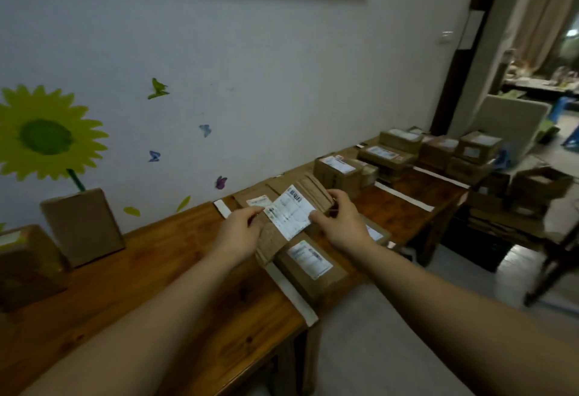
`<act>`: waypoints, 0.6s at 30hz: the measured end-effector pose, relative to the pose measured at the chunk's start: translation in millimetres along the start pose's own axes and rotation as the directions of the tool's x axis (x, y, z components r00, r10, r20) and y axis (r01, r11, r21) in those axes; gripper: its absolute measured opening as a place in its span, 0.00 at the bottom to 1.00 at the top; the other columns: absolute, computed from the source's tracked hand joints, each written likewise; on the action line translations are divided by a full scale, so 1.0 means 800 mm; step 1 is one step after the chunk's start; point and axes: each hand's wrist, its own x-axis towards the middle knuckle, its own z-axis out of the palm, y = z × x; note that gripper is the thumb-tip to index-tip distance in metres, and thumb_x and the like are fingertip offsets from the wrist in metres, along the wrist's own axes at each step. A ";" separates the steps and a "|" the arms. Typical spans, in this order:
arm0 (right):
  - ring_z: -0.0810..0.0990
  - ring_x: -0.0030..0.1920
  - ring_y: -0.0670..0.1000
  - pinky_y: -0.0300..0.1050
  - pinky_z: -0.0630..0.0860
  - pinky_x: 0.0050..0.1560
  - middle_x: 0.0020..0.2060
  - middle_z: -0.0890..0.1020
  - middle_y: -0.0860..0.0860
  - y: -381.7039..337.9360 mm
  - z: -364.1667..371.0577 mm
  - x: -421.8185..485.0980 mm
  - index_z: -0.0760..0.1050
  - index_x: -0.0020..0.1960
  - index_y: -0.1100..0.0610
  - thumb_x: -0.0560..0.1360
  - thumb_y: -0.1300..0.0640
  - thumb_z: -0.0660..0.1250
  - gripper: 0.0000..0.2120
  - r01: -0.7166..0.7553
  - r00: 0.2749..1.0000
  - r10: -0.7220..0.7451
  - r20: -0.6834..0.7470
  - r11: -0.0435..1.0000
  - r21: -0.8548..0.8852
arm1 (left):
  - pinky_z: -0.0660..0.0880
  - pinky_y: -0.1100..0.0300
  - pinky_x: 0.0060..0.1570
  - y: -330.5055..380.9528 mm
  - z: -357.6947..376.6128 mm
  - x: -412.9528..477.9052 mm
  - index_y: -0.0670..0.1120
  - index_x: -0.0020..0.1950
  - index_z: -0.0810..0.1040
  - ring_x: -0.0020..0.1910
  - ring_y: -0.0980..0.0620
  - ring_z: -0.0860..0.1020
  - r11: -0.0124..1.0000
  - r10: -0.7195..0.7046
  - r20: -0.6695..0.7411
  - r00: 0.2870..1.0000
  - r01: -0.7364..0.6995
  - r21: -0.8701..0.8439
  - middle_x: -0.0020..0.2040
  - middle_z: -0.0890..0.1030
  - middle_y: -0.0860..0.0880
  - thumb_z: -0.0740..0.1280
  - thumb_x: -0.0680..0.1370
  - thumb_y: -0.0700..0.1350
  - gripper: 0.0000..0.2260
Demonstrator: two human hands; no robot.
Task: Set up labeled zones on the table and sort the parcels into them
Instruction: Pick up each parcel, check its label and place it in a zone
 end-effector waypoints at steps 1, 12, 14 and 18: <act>0.72 0.66 0.53 0.57 0.74 0.64 0.70 0.69 0.51 0.010 -0.017 0.004 0.57 0.74 0.44 0.73 0.48 0.71 0.35 0.002 1.000 -0.002 -0.006 0.999 -0.044 | 0.71 0.60 0.55 0.014 0.011 0.005 0.46 0.65 0.76 0.61 0.49 0.74 1.000 0.011 -0.021 1.000 -0.011 0.017 0.64 0.76 0.48 0.60 0.80 0.42 0.14; 0.54 0.74 0.54 0.52 0.61 0.73 0.75 0.54 0.50 0.104 -0.140 0.045 0.52 0.77 0.45 0.74 0.45 0.68 0.37 0.513 0.837 -0.208 0.506 0.622 -0.592 | 0.66 0.62 0.50 0.081 0.133 0.051 0.47 0.57 0.80 0.57 0.50 0.74 0.959 -0.050 0.100 0.994 0.020 0.283 0.60 0.78 0.48 0.59 0.81 0.40 0.12; 0.58 0.71 0.53 0.50 0.63 0.71 0.72 0.59 0.52 0.117 -0.134 0.049 0.55 0.77 0.46 0.75 0.45 0.67 0.35 0.533 0.823 -0.219 0.525 0.620 -0.576 | 0.68 0.62 0.52 0.071 0.144 0.043 0.46 0.60 0.78 0.60 0.50 0.73 0.970 -0.078 0.009 0.997 0.074 0.232 0.63 0.75 0.47 0.61 0.80 0.40 0.12; 0.61 0.70 0.55 0.52 0.65 0.69 0.71 0.62 0.54 0.138 -0.088 0.057 0.59 0.75 0.47 0.74 0.42 0.65 0.33 0.352 0.896 -0.110 0.431 0.769 -0.534 | 0.72 0.56 0.54 0.042 0.155 0.029 0.47 0.73 0.60 0.66 0.42 0.69 0.864 -0.481 -0.130 0.867 0.443 -0.241 0.71 0.64 0.43 0.69 0.76 0.41 0.29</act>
